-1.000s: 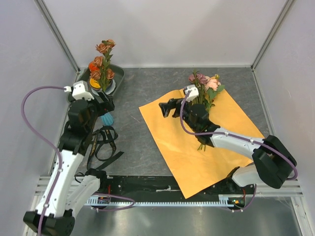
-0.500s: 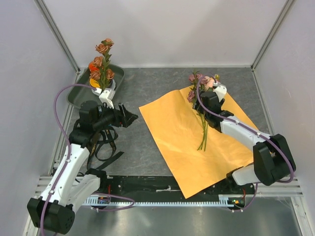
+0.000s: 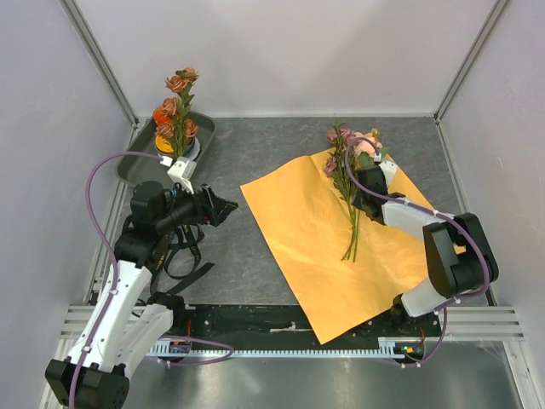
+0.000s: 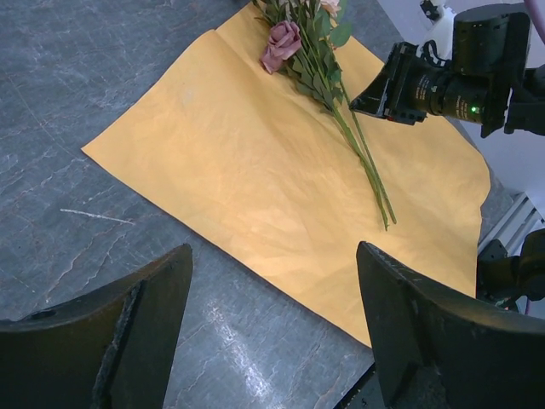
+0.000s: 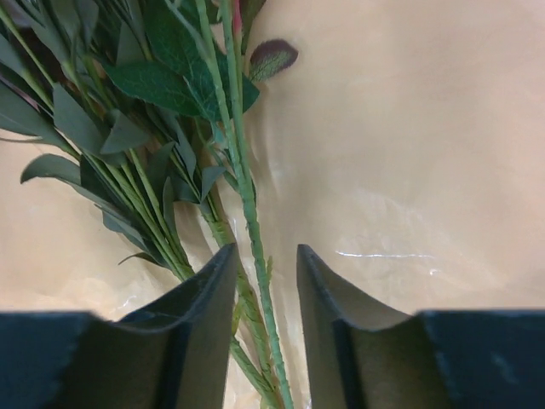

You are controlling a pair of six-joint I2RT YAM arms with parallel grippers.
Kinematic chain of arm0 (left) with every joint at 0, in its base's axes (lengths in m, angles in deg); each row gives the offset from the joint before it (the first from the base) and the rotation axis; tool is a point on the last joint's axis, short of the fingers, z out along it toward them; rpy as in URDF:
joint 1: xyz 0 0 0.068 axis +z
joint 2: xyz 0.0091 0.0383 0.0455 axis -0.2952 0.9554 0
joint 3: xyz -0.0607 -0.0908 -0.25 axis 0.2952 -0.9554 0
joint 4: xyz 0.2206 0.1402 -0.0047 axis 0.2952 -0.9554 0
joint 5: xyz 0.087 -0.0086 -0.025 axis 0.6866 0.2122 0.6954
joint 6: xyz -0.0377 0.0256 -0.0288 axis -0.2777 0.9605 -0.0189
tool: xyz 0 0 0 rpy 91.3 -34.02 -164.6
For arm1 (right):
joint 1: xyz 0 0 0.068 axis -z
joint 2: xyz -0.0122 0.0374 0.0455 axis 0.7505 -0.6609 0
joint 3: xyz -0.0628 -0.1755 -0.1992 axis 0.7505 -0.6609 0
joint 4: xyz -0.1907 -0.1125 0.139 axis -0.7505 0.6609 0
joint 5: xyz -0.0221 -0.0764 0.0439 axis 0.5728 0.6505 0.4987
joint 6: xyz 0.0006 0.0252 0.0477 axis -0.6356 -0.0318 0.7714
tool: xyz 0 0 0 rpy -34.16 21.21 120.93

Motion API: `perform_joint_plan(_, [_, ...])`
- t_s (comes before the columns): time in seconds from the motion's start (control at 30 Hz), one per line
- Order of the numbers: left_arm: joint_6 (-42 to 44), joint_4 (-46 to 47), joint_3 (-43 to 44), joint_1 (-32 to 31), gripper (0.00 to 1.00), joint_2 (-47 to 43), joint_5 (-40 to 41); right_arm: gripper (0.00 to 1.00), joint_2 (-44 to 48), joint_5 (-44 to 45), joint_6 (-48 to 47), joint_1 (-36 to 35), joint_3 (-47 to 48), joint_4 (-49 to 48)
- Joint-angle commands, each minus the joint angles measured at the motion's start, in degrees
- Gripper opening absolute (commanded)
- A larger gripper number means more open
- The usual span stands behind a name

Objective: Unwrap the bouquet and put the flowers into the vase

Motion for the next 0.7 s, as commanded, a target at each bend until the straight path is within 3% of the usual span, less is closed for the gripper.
perform_joint_plan(0.0, [1.3, 1.7, -0.4, 0.0, 0.84, -0.4, -1.9, 0.39, -1.3, -0.9, -0.5, 0.5, 1.7, -1.0])
perform_joint_plan(0.13, [1.2, 1.8, -0.4, 0.0, 0.84, -0.4, -2.0, 0.32, -2.1, -1.0, -0.2, 0.9, 1.9, -0.7])
perform_joint_plan(0.47, [1.0, 1.8, -0.6, 0.0, 0.83, 0.1, -2.2, 0.33, -5.4, -3.7, -2.9, 1.3, 4.6, 0.3])
perform_joint_plan(0.53, [1.0, 1.8, -0.7, 0.0, 0.83, 0.1, -2.2, 0.22, -5.4, -3.2, -3.7, 1.2, 5.3, 0.6])
perform_joint_plan(0.57, [1.0, 1.7, -0.7, 0.0, 0.83, 0.2, -2.2, 0.09, -5.0, -1.7, -3.7, 1.2, 5.3, 0.8])
perform_joint_plan(0.67, [1.0, 1.9, -0.7, 0.0, 0.83, 0.3, -2.0, 0.00, -1.2, 2.4, -4.5, 1.2, 4.4, 0.5])
